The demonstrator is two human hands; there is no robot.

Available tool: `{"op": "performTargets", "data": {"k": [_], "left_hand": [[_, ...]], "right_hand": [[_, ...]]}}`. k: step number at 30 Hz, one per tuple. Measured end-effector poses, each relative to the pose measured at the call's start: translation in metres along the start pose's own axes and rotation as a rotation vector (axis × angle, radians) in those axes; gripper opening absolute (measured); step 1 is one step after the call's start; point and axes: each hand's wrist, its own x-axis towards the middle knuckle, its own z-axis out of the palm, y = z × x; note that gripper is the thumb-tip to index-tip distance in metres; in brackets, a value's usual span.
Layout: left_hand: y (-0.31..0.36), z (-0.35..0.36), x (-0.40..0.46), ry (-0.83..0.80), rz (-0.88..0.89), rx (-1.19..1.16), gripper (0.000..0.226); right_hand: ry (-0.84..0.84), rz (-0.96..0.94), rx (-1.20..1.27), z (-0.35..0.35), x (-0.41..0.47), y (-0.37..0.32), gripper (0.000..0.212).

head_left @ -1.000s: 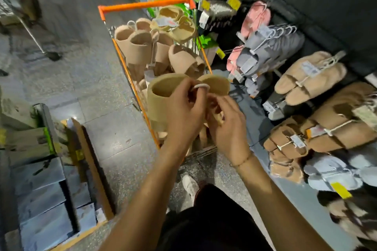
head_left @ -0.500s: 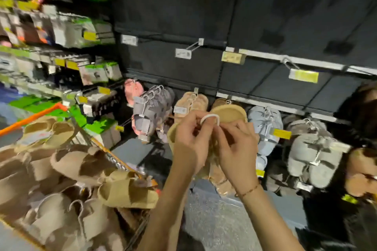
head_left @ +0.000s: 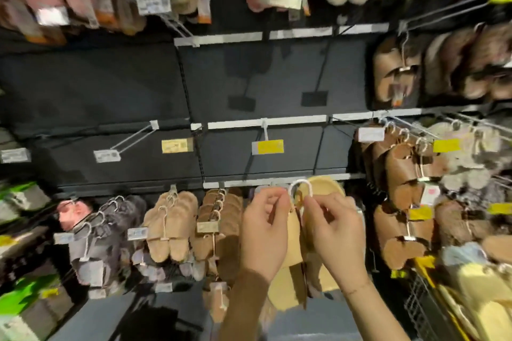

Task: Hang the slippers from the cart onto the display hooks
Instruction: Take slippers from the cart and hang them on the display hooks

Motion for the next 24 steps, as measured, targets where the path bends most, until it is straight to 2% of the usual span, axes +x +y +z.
{"op": "performTargets", "data": {"k": [6, 9, 11, 15, 19, 24], "left_hand": [[0.041, 0.102, 0.057, -0.02, 0.199, 0.007, 0.011], [0.073, 0.135, 0.095, -0.039, 0.345, 0.032, 0.017], [0.101, 0.148, 0.123, -0.038, 0.451, 0.033, 0.013], [0.161, 0.163, 0.185, -0.022, 0.612, -0.001, 0.01], [0.223, 0.174, 0.253, 0.022, 0.844, 0.062, 0.012], [0.305, 0.2, 0.353, 0.145, 1.001, 0.15, 0.017]], "right_hand": [[0.152, -0.111, -0.054, -0.062, 0.095, 0.007, 0.016], [0.211, -0.208, -0.077, -0.083, 0.149, -0.002, 0.016], [0.255, -0.283, -0.095, -0.096, 0.187, -0.013, 0.021], [0.345, -0.391, -0.155, -0.119, 0.262, -0.057, 0.03], [0.327, -0.476, -0.121, -0.14, 0.332, -0.114, 0.032], [0.383, -0.421, -0.123, -0.156, 0.446, -0.171, 0.035]]}}
